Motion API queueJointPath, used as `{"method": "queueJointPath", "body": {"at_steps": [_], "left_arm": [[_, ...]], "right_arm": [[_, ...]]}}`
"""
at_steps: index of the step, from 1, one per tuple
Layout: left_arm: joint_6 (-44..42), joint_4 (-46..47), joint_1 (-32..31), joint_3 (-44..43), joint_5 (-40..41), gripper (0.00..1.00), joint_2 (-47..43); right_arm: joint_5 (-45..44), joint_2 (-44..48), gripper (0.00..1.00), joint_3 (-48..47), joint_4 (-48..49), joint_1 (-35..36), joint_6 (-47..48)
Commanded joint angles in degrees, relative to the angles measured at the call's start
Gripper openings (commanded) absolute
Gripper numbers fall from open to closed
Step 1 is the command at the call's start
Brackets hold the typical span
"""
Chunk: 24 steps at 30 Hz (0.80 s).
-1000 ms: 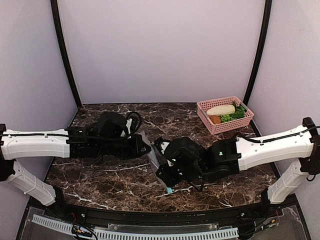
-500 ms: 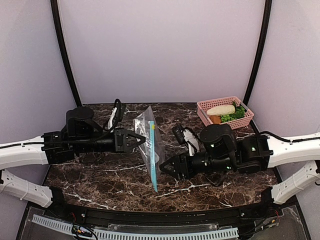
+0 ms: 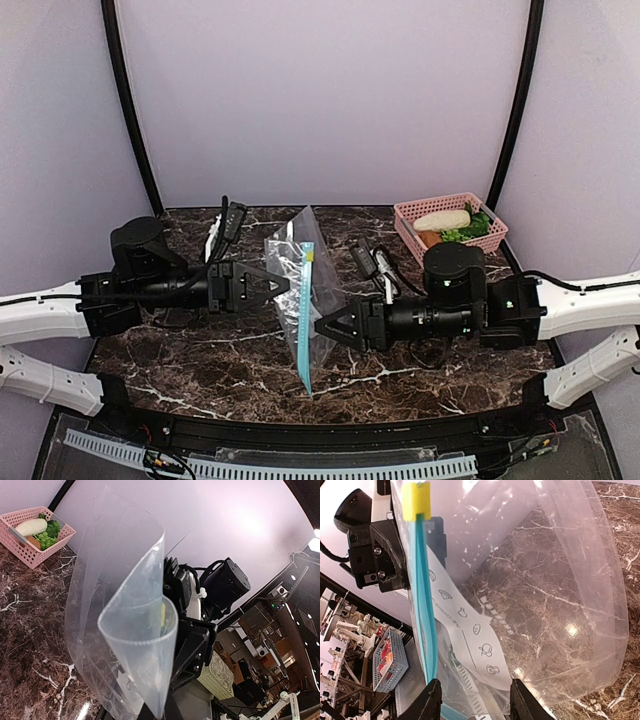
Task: Place the food in the zip-top bag and seal the zipper
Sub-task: Pass from the left arm to the right
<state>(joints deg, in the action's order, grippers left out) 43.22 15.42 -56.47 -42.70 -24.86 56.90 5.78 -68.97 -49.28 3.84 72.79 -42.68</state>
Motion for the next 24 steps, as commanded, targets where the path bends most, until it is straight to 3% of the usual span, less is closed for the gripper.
{"method": "queueJointPath", "body": {"at_steps": [1,24], "left_arm": [[1.79,5.66,0.09,1.64,-4.69,0.01,0.13],[1.7,5.14,0.06,2.0,-3.13,0.01,0.84]], "right_arm": [[1.21,0.32,0.44,-0.5,3.59,-0.25,-0.11],[4.92,-0.84,0.41,-1.08,6.97,-0.29,0.06]]}}
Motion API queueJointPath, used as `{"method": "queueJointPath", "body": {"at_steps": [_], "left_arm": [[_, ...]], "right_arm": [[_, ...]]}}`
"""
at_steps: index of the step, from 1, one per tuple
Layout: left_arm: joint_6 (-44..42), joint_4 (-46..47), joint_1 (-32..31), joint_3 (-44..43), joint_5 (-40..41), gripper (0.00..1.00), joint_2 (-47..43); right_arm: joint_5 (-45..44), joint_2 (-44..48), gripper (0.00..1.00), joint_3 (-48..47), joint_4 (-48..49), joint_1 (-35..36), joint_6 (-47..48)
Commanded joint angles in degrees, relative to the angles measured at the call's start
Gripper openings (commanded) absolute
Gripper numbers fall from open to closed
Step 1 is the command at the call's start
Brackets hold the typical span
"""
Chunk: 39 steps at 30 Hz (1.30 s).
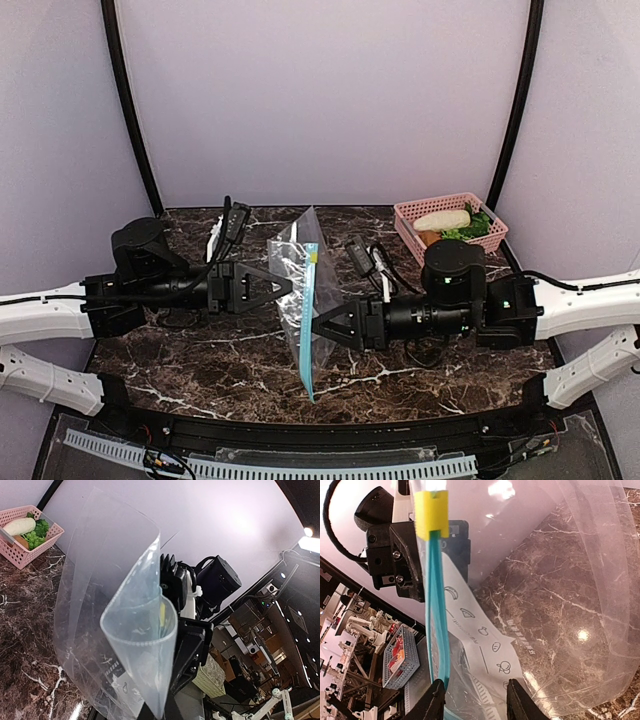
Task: Place the food in the zip-top bag and seal the zipper
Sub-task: Pass from the left arm to the right
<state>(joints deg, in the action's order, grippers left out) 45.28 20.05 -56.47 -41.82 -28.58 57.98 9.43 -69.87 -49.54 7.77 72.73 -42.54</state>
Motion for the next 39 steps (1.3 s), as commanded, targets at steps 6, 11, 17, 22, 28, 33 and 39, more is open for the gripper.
{"method": "queueJointPath", "body": {"at_steps": [6,11,17,22,28,33,39], "left_arm": [[-0.22,0.25,0.06,1.22,1.25,0.01,-0.13],[-0.16,0.29,0.09,1.43,1.31,0.01,0.06],[0.12,1.04,0.04,1.61,1.09,0.01,0.52],[0.2,1.7,0.17,1.8,0.81,0.01,0.82],[-2.08,-3.69,0.06,1.94,3.39,0.02,-0.37],[-7.02,-15.46,0.15,-0.45,10.91,0.28,-2.67],[-12.33,-37.44,0.11,-7.9,25.21,0.71,-2.06]], "right_arm": [[2.26,-0.2,0.41,-0.99,3.85,-0.2,-0.12],[3.46,-1.12,0.41,-1.46,5.2,-0.21,-0.43],[4.25,-3.14,0.39,-2.63,5.93,-0.21,-0.49],[4.71,-4.43,0.25,-3.52,6.92,-0.21,-0.69],[3.31,-3.9,0.0,-3.28,6.98,-0.17,-1.13],[-1.88,-1.42,0.0,-2.62,2.43,-0.22,-1.28],[-13.26,-1.54,0.0,-7.12,-15.81,-0.22,-1.84]]}}
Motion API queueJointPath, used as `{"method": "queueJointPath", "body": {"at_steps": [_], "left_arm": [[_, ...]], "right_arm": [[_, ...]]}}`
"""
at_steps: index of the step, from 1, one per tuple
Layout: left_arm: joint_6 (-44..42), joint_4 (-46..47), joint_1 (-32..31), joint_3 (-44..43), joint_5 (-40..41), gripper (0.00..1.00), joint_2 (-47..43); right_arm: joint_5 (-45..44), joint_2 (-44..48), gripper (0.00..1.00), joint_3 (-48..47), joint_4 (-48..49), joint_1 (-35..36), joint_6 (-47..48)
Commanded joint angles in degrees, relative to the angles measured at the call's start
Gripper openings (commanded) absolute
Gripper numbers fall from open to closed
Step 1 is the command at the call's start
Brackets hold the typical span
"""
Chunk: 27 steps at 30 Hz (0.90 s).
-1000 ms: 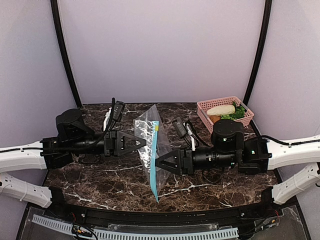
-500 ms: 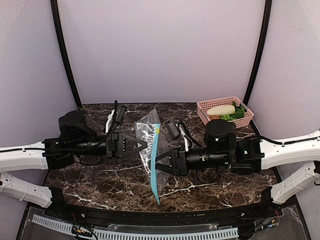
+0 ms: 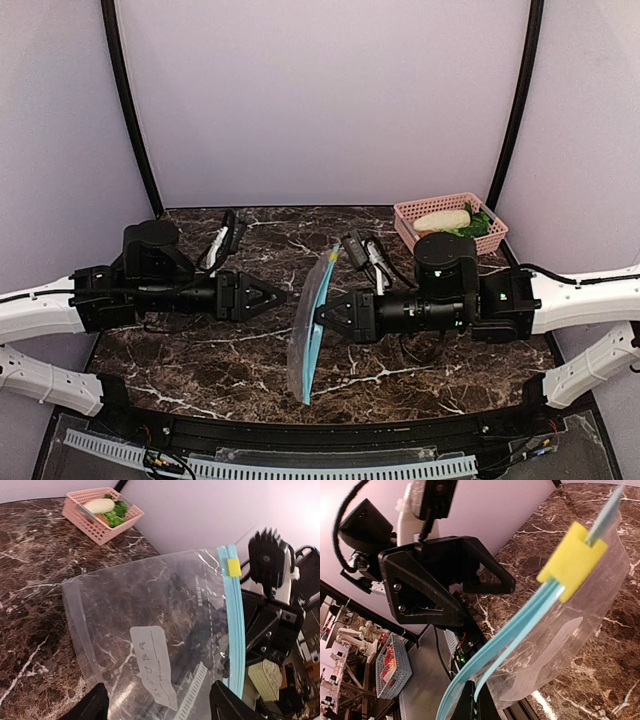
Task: Place the food in the zip-top bag and seal the zipper
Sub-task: Pass from the left arm to the right, then pass from the right arm to the left
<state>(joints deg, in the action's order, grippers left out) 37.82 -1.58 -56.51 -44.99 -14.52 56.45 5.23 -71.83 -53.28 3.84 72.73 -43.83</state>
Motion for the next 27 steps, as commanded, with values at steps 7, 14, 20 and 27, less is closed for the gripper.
{"method": "queueJointPath", "body": {"at_steps": [7,14,20,27], "left_arm": [[-2.53,-12.17,-0.62,-6.62,5.92,0.74,4.08],[-2.15,-7.09,-7.32,-9.84,8.59,0.75,10.67],[-1.5,-6.83,-10.56,-10.6,11.36,0.75,14.45],[-0.23,-7.75,-10.81,-10.15,15.39,0.71,15.49]], "right_arm": [[-15.78,-2.42,0.0,-8.7,-23.02,-0.23,-1.6],[-17.66,-6.47,0.0,-12.24,-26.95,-0.27,-5.34],[-17.19,-8.7,0.0,-14.1,-27.91,-0.23,-5.91],[-16.89,-8.83,0.0,-14.15,-27.78,-0.24,-6.24]]}}
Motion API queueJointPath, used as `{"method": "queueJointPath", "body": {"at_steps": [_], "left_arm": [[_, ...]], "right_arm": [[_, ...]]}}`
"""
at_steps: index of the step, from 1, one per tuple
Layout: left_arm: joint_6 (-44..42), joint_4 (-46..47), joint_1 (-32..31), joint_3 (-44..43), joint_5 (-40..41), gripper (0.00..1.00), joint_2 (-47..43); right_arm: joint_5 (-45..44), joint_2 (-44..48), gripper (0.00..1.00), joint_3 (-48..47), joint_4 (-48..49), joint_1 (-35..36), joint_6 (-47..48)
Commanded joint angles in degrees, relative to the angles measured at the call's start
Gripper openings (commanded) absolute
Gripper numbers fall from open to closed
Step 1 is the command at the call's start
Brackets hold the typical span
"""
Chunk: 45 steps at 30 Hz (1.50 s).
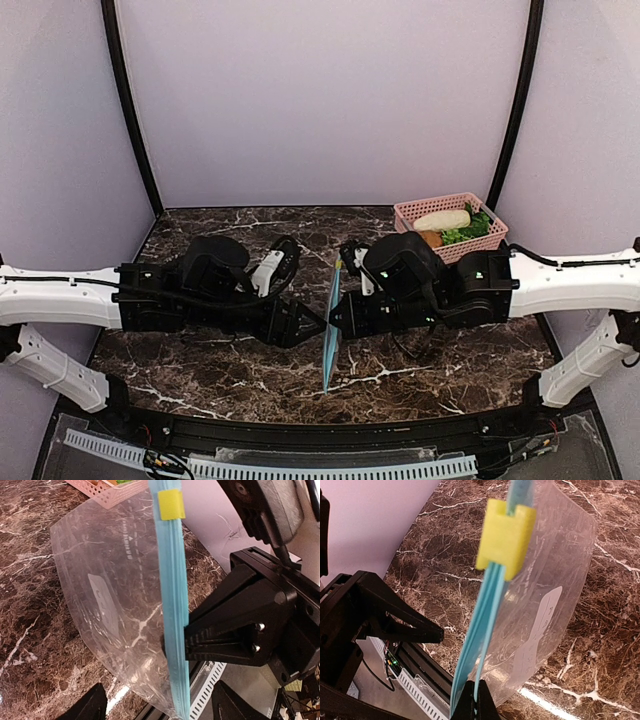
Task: Place the food in the zip-top bag and seal the zipper
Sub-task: Pass from the right arm to the left
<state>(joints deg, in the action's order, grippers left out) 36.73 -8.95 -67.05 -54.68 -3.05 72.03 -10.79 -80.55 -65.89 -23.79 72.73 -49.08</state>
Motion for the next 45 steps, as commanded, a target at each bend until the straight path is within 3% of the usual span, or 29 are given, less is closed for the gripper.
{"method": "queueJointPath", "body": {"at_steps": [1,5,20,27,38,45], "left_arm": [[0.92,-0.46,-0.28,-0.37,4.28,0.71,0.09],[1.39,0.17,-0.41,-0.59,4.44,0.66,1.18],[2.09,1.06,-1.41,-1.92,4.15,0.64,5.22],[2.93,-2.8,-1.42,-2.6,8.96,0.5,5.34],[3.8,-8.53,-1.42,-5.36,14.17,0.36,7.12],[2.47,-3.53,-1.43,-5.54,12.23,0.25,7.62]], "right_arm": [[-0.91,-0.06,0.0,-1.53,-0.15,-0.22,-1.01],[-0.94,-0.25,0.0,-1.68,-0.11,-0.25,-0.97],[-0.82,-0.1,0.0,-1.56,-0.1,-0.23,-1.28],[-0.62,0.21,0.0,-0.93,-0.11,-0.19,-1.49],[-0.47,-0.16,0.0,-0.73,-0.06,-0.17,-1.59],[0.06,-1.06,0.0,-0.87,-0.11,-0.15,-1.44]]}}
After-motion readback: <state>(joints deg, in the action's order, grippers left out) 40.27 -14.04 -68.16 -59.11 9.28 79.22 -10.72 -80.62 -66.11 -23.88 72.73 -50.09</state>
